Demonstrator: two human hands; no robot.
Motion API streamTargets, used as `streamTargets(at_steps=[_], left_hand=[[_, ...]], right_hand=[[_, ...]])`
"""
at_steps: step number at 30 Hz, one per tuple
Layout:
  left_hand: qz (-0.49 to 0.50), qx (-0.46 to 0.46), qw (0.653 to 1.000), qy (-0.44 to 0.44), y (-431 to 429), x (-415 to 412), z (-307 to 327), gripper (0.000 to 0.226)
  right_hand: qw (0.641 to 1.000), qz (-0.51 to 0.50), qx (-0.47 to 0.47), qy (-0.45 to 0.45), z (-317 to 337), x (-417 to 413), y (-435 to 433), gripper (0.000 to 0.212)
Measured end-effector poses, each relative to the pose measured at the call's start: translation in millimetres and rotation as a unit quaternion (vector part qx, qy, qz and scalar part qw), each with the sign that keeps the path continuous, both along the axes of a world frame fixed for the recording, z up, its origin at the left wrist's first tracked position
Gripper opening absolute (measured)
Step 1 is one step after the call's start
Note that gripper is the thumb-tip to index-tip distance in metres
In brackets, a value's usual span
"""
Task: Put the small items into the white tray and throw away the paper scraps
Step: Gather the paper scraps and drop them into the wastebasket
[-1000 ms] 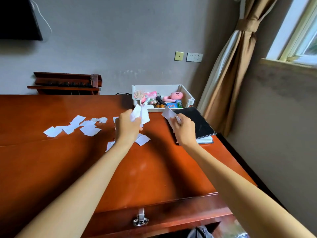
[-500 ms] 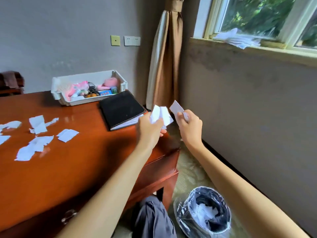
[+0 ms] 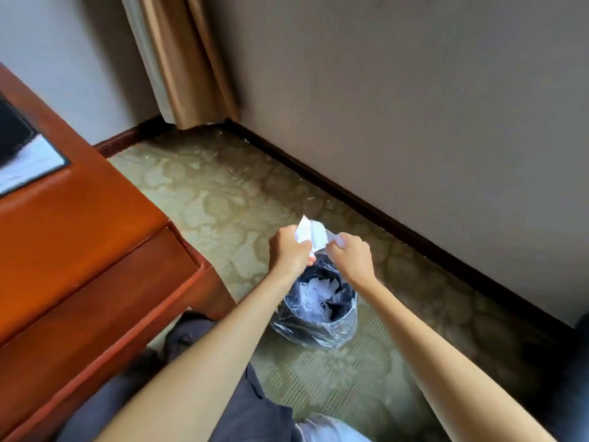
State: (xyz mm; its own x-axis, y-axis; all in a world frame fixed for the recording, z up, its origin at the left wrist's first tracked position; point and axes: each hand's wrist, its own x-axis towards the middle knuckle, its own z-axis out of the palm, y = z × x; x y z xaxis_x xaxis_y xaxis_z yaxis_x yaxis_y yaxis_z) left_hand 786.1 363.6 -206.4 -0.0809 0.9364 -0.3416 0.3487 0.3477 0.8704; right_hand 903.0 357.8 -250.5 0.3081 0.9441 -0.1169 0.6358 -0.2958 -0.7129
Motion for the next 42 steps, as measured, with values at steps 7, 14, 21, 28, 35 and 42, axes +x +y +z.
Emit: streamTargets(at_steps=[7, 14, 21, 28, 35, 42], left_hand=[[-0.037, -0.113, 0.990, 0.070, 28, 18, -82, 0.021], [-0.063, -0.227, 0.963, 0.130, 67, 20, -188, 0.034], [-0.081, -0.277, 0.952, 0.105, 94, 19, -221, 0.037], [-0.123, -0.314, 0.935, 0.113, 93, 14, -231, 0.049], [-0.154, -0.315, 0.932, 0.090, 90, 18, -219, 0.066], [-0.206, -0.289, 0.925, 0.135, 78, 4, -196, 0.069]], right_hand=[[0.986, -0.015, -0.164, 0.018, -88, 26, 12, 0.025], [0.953, -0.017, -0.302, 0.024, -163, 32, 38, 0.028], [0.920, -0.008, -0.388, 0.054, -211, 24, 64, 0.017], [0.908, -0.061, -0.399, 0.117, -236, 19, 80, 0.050], [0.915, -0.146, -0.329, 0.180, -237, 22, 81, 0.044], [0.936, -0.052, -0.337, 0.088, -214, 20, 67, 0.048]])
